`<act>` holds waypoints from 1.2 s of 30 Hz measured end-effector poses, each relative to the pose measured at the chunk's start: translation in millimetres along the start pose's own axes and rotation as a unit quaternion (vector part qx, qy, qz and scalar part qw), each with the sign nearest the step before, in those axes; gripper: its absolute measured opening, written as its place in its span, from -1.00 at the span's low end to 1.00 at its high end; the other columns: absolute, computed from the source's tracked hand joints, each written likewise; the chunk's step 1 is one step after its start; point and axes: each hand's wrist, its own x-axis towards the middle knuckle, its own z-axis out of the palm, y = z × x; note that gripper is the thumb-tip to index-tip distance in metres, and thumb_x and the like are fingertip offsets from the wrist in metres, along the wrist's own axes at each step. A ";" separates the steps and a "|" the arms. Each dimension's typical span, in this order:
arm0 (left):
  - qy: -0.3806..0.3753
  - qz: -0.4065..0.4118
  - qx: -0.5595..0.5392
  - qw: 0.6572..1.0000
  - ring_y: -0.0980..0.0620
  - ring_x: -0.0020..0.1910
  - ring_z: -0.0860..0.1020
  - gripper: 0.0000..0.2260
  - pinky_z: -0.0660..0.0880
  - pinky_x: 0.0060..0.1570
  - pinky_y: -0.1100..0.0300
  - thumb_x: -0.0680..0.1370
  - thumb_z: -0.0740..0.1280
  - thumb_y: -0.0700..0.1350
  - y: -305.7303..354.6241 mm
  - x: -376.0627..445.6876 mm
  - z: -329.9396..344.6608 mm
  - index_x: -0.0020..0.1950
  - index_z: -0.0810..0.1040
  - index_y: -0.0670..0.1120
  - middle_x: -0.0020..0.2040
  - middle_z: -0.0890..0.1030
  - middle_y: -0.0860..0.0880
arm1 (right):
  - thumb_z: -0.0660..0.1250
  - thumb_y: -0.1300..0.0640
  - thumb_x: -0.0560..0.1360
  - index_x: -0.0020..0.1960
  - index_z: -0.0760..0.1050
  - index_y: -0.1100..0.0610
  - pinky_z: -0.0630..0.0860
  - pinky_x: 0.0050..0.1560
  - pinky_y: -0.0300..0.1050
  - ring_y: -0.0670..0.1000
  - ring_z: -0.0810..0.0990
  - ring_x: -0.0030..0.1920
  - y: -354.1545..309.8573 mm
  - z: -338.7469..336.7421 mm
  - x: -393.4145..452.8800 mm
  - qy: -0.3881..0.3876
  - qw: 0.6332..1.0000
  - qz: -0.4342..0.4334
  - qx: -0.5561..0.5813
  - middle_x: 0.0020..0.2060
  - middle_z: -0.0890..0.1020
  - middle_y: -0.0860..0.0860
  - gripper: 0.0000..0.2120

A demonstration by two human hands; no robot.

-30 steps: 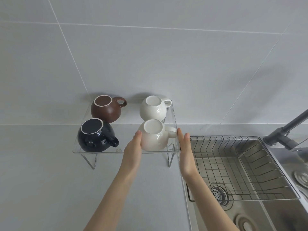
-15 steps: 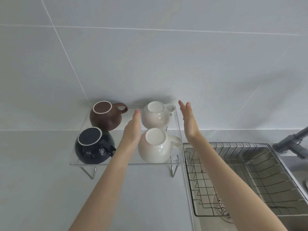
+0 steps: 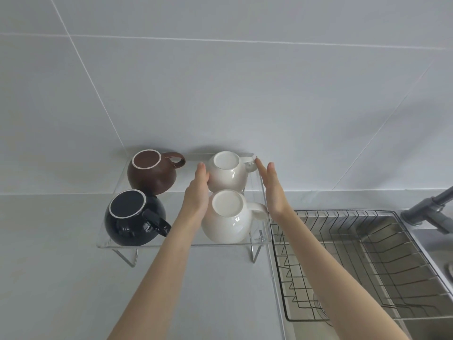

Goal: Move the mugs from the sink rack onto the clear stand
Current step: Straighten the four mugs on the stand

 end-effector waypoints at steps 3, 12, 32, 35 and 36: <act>0.005 0.004 -0.006 1.000 0.08 0.48 0.18 -0.36 0.09 0.36 0.18 0.47 -0.14 0.29 0.4 3.7 -2.2 0.43 0.27 0.01 0.49 0.27 0.05 | -0.24 -0.14 0.58 0.47 0.12 -0.03 -0.03 0.29 -0.25 -0.16 -0.01 0.50 0.8 -1.0 -7.0 -0.002 1.000 0.014 0.017 0.50 0.11 -0.16 -0.48; -0.003 0.027 -0.007 1.000 0.08 0.40 0.27 -0.41 0.13 0.33 0.17 0.49 -0.13 0.24 3.3 8.6 -6.5 0.35 0.39 0.01 0.41 0.36 0.05 | -0.26 -0.13 0.58 0.46 0.15 0.00 -0.10 0.33 -0.27 -0.16 -0.02 0.50 6.7 -3.3 -11.3 0.008 1.000 0.013 0.009 0.50 0.14 -0.13 -0.47; 0.173 0.049 -0.033 0.983 -0.05 0.27 0.41 -0.57 0.26 0.30 0.08 0.53 0.02 0.19 54.8 -19.7 -71.2 0.24 0.42 -0.02 0.28 0.47 -0.05 | -0.06 -0.20 0.53 0.21 0.50 -0.11 0.08 0.49 -0.01 -0.12 0.22 0.44 -55.3 57.1 13.2 -0.086 0.994 -0.041 -0.052 0.40 0.40 -0.10 -0.54; 0.190 0.025 -0.029 0.981 -0.05 0.40 0.32 -0.53 0.19 0.34 0.11 0.56 0.00 0.15 55.9 -23.6 -96.4 0.37 0.33 -0.05 0.42 0.37 -0.09 | -0.08 -0.16 0.56 0.33 0.40 0.00 -0.02 0.46 -0.14 -0.06 0.18 0.47 -61.6 89.0 28.7 -0.114 0.992 0.016 -0.058 0.42 0.36 -0.06 -0.51; 0.187 0.012 -0.031 0.982 -0.05 0.45 0.25 -0.52 0.15 0.37 0.11 0.57 -0.01 0.13 55.1 -23.8 -101.6 0.41 0.27 -0.08 0.46 0.31 -0.10 | -0.09 -0.16 0.56 0.37 0.33 0.02 -0.02 0.42 -0.17 -0.05 0.16 0.48 -63.5 96.3 32.2 -0.114 0.991 0.029 -0.067 0.44 0.32 -0.06 -0.50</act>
